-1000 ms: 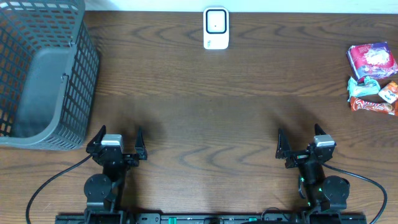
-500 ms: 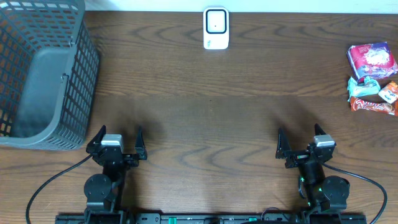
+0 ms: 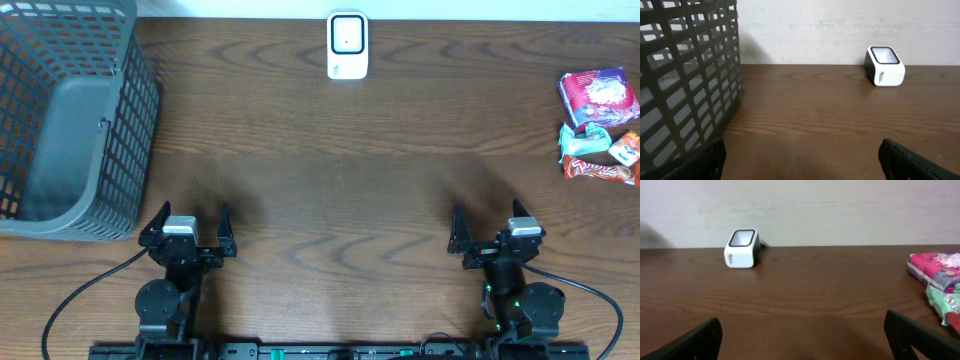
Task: Scan the item barcode
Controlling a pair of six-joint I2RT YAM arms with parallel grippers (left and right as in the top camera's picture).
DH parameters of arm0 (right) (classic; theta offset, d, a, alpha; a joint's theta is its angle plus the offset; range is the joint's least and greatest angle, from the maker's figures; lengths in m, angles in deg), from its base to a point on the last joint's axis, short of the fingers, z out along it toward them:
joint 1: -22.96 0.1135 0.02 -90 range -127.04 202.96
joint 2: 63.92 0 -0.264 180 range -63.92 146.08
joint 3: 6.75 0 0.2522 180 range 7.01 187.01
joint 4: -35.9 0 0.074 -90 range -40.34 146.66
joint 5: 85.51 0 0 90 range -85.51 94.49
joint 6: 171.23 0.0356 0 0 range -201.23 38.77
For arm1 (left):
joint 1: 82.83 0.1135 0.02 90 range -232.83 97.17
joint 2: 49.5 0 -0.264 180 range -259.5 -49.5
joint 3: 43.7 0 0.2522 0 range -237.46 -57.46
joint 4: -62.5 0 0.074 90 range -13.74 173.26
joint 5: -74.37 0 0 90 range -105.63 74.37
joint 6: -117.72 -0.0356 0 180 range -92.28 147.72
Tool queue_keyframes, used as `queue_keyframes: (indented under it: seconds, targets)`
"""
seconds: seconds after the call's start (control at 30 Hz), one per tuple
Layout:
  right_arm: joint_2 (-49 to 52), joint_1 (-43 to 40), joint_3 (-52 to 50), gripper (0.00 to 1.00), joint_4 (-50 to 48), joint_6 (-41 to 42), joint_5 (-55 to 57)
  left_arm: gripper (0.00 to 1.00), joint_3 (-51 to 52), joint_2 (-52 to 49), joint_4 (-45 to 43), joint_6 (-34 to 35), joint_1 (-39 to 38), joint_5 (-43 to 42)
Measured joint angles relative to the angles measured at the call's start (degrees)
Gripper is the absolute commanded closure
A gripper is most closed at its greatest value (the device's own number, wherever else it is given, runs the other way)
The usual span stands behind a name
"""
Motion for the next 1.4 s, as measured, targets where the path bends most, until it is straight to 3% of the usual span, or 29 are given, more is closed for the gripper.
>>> queue_keyframes:
  seconds: [1.4]
  targets:
    - [0.0,0.83,0.0,0.01,0.33,-1.4,2.97,0.02,0.0,-0.02,-0.02,0.0,0.0,0.0]
